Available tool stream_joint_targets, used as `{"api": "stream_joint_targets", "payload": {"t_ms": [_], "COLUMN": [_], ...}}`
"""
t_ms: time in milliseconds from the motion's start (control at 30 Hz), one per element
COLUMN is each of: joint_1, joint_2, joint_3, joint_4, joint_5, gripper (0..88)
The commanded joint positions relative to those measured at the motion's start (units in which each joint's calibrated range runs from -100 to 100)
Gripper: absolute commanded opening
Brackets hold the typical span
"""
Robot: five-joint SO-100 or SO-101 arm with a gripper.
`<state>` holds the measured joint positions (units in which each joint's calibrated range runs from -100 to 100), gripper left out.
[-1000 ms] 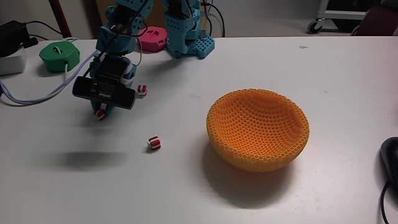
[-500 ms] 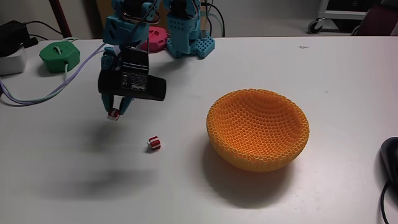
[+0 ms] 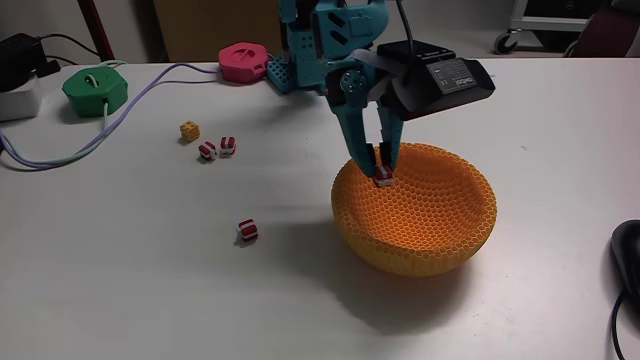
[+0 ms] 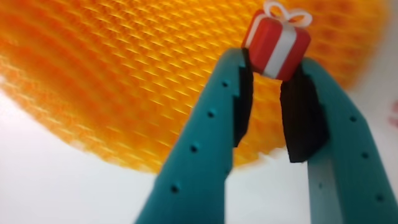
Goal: Place cube pieces into the yellow basket
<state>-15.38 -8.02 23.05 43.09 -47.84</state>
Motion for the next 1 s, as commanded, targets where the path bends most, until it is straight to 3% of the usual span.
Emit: {"api": "stream_joint_targets", "payload": {"t_ms": [0,167,300,467,633,967], "joint_1": [-3.2,0.4,10.3,16.6,25.0,27.7], "joint_2": [-1.2,-1.7,-2.1,-2.1,-1.4,8.6], "joint_3": [1.2,-1.1,-8.9,-10.1,-5.8,6.9], "joint_4": [-6.9,-4.6,4.2,8.7,7.1,-10.4], "joint_5": [2.0,4.2,6.1,6.9,7.1,6.3], "gripper": [30.3,38.2,37.9,36.0,34.1,30.9]}}
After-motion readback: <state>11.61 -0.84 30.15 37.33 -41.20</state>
